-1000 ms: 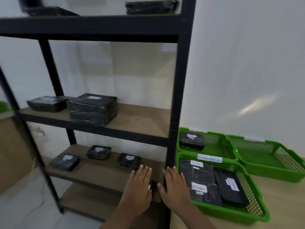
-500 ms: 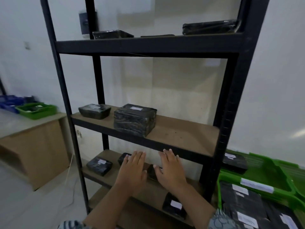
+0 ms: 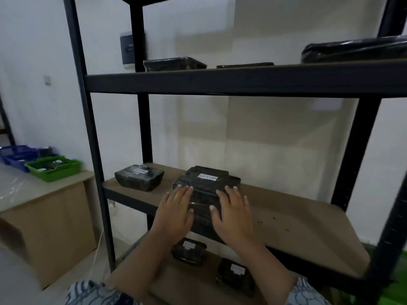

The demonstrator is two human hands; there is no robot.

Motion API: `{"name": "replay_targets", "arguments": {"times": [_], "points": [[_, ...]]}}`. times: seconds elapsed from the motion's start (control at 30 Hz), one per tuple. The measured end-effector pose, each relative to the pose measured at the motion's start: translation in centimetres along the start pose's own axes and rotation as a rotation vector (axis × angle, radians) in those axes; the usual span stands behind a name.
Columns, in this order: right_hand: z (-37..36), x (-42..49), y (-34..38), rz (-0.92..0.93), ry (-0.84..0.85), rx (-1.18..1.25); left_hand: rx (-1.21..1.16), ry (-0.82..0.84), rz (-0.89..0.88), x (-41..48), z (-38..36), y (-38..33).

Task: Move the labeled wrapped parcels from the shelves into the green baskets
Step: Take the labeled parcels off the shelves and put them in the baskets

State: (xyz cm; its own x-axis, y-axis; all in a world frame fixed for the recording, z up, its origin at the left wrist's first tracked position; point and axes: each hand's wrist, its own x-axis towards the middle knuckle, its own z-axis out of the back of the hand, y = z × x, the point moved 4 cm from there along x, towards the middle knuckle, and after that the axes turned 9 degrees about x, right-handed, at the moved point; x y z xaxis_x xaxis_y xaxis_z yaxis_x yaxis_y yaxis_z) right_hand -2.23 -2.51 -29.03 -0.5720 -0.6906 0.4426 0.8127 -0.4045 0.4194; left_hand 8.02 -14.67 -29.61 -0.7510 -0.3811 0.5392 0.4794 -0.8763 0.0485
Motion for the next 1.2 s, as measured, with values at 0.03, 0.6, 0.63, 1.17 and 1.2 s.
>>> {"name": "replay_targets", "arguments": {"times": [0.03, 0.6, 0.63, 1.17, 1.2], "points": [[-0.2, 0.6, 0.0, -0.014, -0.008, 0.007, -0.02, -0.007, 0.013, 0.5, -0.2, 0.9], [-2.0, 5.8, 0.0, -0.557, -0.326, 0.326, -0.173, 0.151, -0.158, 7.0, -10.8, 13.5], [-2.0, 5.7, 0.0, -0.622, -0.366, 0.394, -0.19, 0.17, -0.174, 7.1, -11.5, 13.5], [-3.6, 3.3, -0.2, -0.758, -0.498, 0.913, -0.249, 0.117, -0.277, 6.9, -15.1, 13.3], [-3.6, 3.0, -0.1, -0.72, -0.518, 0.903, -0.253, 0.115, -0.276, 7.0, -15.1, 13.3]]}}
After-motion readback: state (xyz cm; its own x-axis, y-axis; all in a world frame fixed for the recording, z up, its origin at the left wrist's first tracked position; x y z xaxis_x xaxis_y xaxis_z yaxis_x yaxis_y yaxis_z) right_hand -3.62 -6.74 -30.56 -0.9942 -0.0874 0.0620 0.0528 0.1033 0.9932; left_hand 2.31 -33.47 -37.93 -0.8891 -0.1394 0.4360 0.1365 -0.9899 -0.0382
